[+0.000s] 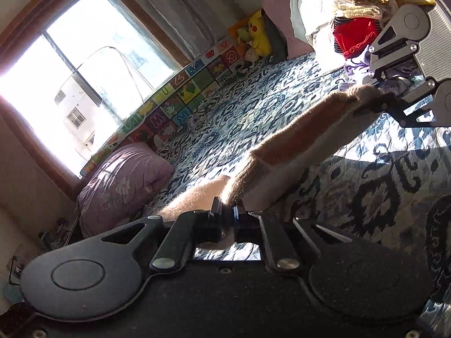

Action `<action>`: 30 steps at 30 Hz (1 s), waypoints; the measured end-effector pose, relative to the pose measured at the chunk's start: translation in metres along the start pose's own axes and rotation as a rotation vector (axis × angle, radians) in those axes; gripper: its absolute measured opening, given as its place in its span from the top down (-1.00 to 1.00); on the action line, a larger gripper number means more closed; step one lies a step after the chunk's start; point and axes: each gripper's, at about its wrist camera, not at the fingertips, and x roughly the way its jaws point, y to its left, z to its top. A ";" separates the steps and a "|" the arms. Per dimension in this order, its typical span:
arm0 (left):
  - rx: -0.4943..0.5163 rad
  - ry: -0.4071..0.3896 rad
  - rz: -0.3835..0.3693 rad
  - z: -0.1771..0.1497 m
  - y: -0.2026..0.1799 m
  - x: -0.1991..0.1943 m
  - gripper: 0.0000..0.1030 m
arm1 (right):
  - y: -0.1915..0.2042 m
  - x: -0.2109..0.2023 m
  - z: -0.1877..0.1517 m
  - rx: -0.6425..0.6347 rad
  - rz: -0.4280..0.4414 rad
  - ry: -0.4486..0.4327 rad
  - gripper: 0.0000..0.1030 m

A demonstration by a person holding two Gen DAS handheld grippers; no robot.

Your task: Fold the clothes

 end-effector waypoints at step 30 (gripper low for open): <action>0.429 0.206 -0.281 -0.152 -0.220 -0.078 0.86 | 0.237 -0.129 -0.091 -0.382 0.381 0.216 0.80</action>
